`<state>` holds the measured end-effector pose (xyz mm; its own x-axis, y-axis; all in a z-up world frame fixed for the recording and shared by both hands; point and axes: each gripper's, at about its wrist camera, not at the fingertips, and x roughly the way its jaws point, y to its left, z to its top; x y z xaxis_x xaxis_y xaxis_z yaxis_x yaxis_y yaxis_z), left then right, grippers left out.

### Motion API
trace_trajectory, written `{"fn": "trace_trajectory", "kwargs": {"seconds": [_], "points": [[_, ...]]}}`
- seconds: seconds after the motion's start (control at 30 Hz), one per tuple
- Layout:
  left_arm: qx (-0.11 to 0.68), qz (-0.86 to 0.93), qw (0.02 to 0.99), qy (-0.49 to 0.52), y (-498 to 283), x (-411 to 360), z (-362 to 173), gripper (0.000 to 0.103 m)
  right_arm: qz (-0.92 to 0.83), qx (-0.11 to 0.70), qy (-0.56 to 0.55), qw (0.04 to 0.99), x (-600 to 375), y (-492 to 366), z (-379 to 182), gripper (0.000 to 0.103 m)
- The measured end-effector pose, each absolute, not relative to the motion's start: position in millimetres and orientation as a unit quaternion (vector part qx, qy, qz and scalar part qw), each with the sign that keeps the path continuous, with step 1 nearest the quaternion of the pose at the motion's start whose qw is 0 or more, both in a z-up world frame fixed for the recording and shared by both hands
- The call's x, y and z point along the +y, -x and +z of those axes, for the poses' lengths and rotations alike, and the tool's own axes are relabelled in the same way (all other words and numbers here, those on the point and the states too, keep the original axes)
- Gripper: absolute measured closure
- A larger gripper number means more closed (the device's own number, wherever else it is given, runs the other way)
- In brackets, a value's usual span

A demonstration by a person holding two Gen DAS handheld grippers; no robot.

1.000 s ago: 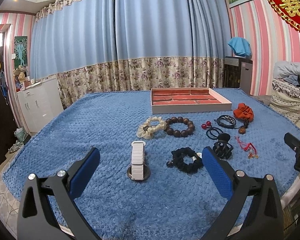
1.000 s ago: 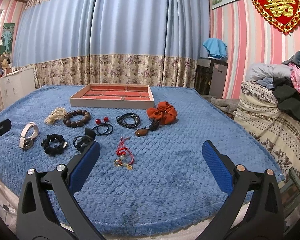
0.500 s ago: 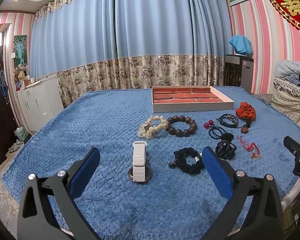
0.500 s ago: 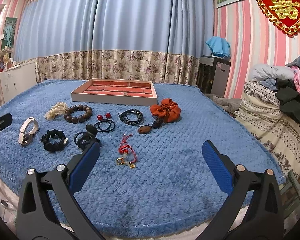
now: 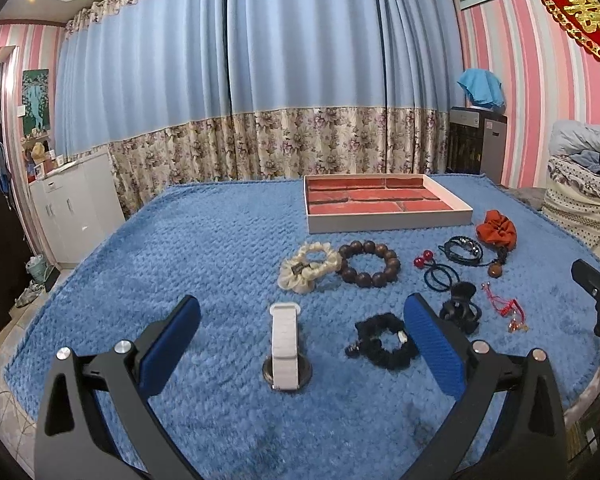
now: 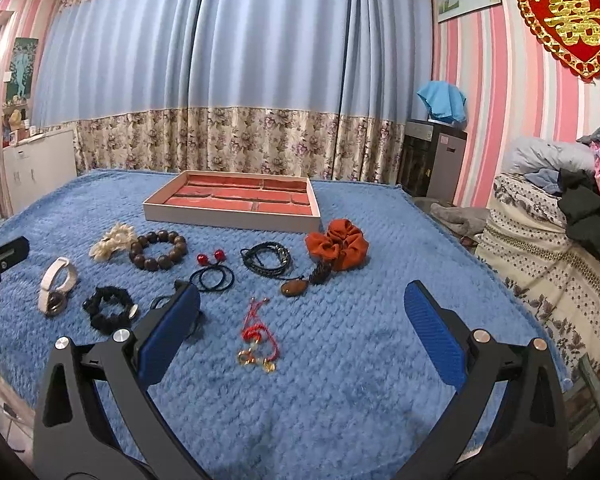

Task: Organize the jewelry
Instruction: 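Grasp the cream scrunchie with the left tool while the right tool grasps the black leather bracelet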

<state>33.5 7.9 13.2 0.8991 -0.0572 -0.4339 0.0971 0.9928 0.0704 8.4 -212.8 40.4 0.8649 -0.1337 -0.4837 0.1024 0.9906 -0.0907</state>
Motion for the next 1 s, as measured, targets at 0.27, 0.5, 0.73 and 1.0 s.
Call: {"fn": "trace_trajectory", "kwargs": {"seconds": [0.27, 0.5, 0.73, 1.0], "points": [[0.248, -0.046, 0.967, -0.036, -75, 17, 21, 0.004, -0.036, 0.303, -0.001, 0.952, -220, -58, 35, 0.004], [0.276, -0.057, 0.959, -0.031, -119, 19, 25, 0.004, -0.05, 0.321, 0.021, 0.946, -217, -94, 33, 0.004], [0.322, -0.077, 0.943, -0.019, -165, 21, 28, 0.005, -0.038, 0.373, -0.001, 0.927, -222, -144, 22, 0.027], [0.38, -0.097, 0.92, -0.009, -216, 28, 12, 0.028, -0.039, 0.392, 0.004, 0.919, -221, -186, 9, 0.027]]}}
